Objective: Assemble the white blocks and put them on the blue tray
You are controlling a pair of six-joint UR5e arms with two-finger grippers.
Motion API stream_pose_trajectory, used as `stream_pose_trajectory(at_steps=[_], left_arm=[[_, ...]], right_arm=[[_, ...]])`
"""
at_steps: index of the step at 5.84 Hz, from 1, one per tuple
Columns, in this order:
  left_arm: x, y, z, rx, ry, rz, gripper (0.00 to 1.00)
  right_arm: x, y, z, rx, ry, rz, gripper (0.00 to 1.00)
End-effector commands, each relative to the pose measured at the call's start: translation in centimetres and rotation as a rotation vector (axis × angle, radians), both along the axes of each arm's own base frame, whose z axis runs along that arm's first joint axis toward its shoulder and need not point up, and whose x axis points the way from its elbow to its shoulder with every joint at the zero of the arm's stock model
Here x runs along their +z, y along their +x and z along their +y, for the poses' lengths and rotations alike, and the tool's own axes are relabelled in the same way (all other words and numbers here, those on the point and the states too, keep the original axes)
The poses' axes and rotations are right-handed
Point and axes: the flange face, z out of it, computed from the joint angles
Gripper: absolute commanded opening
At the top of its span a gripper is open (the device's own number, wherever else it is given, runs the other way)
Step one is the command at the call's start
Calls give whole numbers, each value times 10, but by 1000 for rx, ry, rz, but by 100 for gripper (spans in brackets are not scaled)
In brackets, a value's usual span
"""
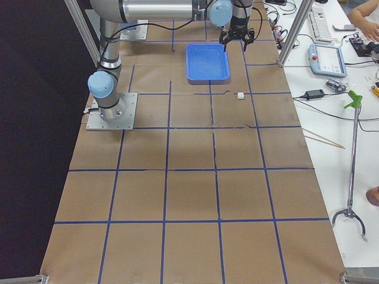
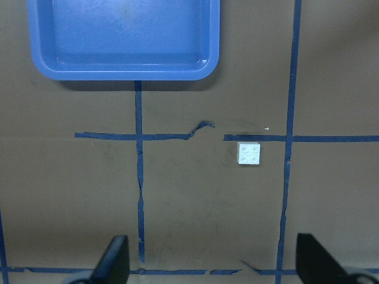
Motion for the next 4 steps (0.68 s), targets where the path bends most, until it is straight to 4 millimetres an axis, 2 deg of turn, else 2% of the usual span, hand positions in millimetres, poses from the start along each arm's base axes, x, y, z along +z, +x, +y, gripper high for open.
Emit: stream_pose_trajectory(at_steps=[1, 2, 3, 4], left_arm=[[19, -4, 3, -4, -7, 0, 8], [49, -56, 8, -107, -36, -8, 8], [75, -135, 28, -236, 0, -4, 8], [95, -205, 55, -381, 13, -3, 8]], right_arm=[[-27, -30, -16, 79, 43, -10, 100], [-56, -44, -30, 62, 78, -71, 100], [-79, -54, -42, 44, 90, -178, 100], [-103, -64, -57, 94, 73, -277, 100]])
